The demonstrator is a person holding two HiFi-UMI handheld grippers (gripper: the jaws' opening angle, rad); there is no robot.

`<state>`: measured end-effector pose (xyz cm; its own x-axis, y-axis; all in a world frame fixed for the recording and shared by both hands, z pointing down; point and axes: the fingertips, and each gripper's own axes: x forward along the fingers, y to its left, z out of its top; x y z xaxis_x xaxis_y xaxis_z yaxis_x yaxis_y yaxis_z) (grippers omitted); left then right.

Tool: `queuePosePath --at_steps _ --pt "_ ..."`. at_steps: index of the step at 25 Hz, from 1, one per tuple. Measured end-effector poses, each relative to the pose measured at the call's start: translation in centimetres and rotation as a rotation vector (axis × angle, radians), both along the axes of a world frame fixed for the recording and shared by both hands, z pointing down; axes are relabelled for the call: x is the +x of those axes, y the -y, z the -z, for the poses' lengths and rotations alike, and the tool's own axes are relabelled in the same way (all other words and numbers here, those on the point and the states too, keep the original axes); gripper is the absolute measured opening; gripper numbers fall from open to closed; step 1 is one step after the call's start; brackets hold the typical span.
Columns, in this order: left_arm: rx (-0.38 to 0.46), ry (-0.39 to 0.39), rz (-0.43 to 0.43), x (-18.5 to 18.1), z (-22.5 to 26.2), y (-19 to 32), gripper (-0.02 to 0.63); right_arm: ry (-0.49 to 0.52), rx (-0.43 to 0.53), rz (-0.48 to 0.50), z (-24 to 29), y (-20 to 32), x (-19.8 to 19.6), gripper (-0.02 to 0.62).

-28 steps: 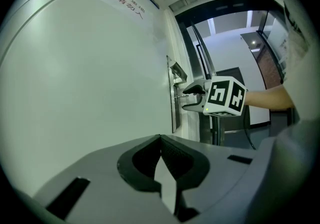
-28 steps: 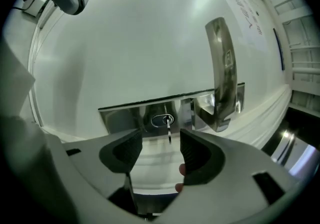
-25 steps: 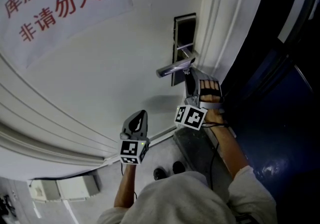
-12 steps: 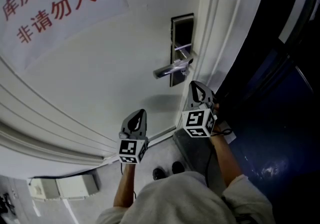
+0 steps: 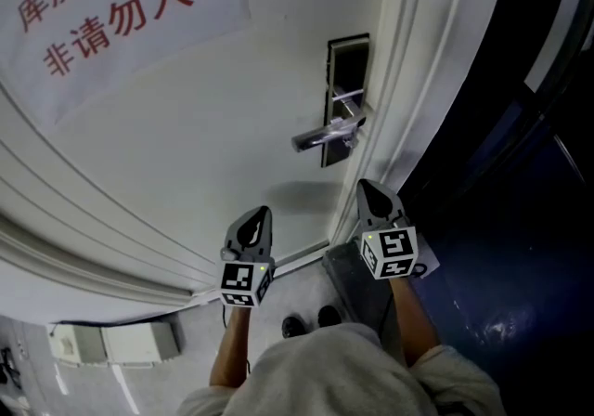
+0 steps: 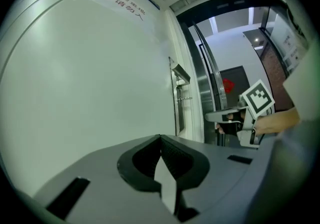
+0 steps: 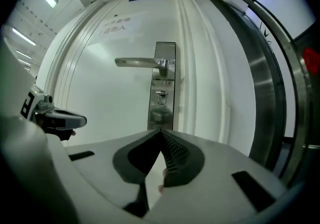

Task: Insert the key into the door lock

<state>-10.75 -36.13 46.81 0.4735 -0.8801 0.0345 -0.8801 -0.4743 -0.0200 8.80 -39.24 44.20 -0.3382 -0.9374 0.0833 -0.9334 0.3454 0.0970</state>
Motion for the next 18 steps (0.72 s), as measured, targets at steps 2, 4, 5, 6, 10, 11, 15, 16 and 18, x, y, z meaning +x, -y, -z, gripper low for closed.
queuePosePath --at_steps 2,4,5,6,10,11,15,16,18 --pt "0.001 -0.002 0.005 -0.2 0.1 0.0 0.018 0.006 -0.004 -0.008 -0.6 -0.8 0.4 0.021" --pt "-0.003 -0.006 0.010 -0.3 0.0 -0.1 0.018 0.010 -0.011 -0.014 -1.2 -1.6 0.8 0.021" --pt "-0.004 -0.008 0.014 -0.4 -0.1 -0.2 0.018 0.004 -0.017 -0.013 -1.6 -2.0 0.9 0.021" --pt "-0.004 -0.009 0.019 -0.5 -0.1 -0.3 0.018 -0.004 -0.025 -0.010 -2.0 -2.4 1.1 0.021" --pt "-0.018 -0.013 0.045 -1.4 -0.7 -0.9 0.018 -0.023 -0.058 -0.006 -3.8 -3.8 1.5 0.021" --pt "-0.023 -0.014 0.053 -1.7 -0.9 -1.0 0.018 -0.022 -0.065 -0.001 -4.0 -3.8 1.4 0.021" --pt "-0.032 -0.015 0.090 -2.8 -1.2 -1.4 0.018 -0.019 -0.062 0.051 -3.6 -3.1 -0.6 0.021" --pt "-0.032 -0.013 0.100 -3.2 -1.1 -1.6 0.018 -0.019 -0.056 0.069 -3.3 -2.9 -1.4 0.021" --pt "-0.031 -0.011 0.129 -4.2 -1.0 -2.1 0.018 -0.018 -0.046 0.113 -2.9 -2.5 -3.2 0.021"
